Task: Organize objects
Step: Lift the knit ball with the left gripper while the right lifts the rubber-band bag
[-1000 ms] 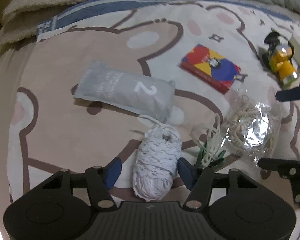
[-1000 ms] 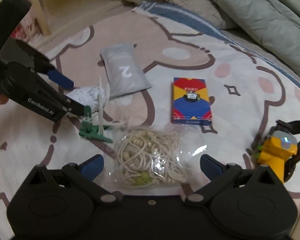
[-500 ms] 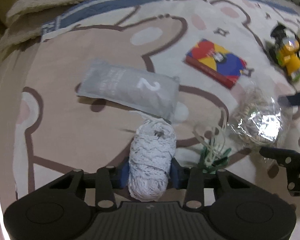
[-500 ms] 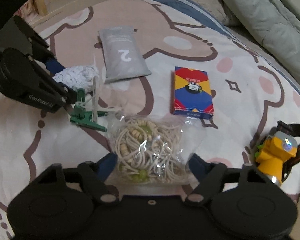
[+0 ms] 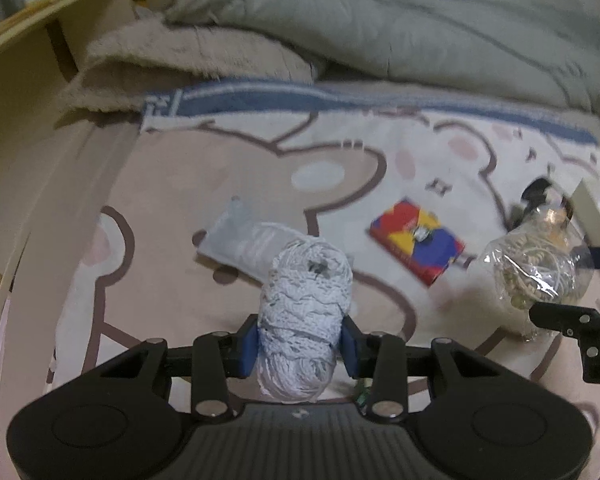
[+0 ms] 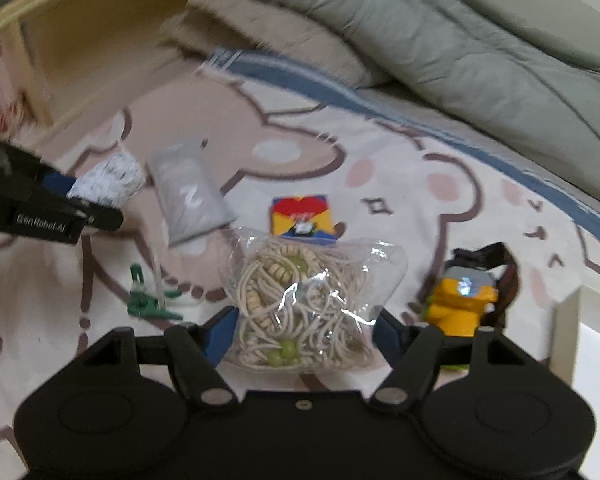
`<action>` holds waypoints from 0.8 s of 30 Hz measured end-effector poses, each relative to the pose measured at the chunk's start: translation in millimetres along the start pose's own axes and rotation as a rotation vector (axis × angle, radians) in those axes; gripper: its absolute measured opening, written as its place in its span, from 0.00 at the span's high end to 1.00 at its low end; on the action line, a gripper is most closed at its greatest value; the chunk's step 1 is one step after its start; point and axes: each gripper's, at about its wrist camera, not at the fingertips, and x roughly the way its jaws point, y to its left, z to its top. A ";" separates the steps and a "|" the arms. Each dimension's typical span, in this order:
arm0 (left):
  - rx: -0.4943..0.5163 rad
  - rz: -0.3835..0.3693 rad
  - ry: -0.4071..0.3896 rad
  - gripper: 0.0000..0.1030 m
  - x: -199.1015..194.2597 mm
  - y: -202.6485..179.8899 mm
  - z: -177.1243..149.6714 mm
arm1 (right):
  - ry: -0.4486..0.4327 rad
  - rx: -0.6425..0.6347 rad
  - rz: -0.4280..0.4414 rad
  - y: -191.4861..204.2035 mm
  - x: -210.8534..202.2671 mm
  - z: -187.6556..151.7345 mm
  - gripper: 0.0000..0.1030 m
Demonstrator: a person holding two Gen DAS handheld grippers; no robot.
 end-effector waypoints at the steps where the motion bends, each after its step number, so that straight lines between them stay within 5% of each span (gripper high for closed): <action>1: -0.011 0.001 -0.013 0.59 -5.0 -1.3 0.5 | -0.013 0.012 -0.006 -2.8 -5.6 0.4 0.29; 11: -0.065 -0.007 -0.126 0.59 -48.7 -27.2 6.3 | -0.135 0.116 -0.077 -29.2 -55.7 -0.3 0.29; 24: -0.080 -0.034 -0.174 0.59 -67.6 -65.1 11.2 | -0.215 0.215 -0.125 -62.5 -100.4 -13.9 0.29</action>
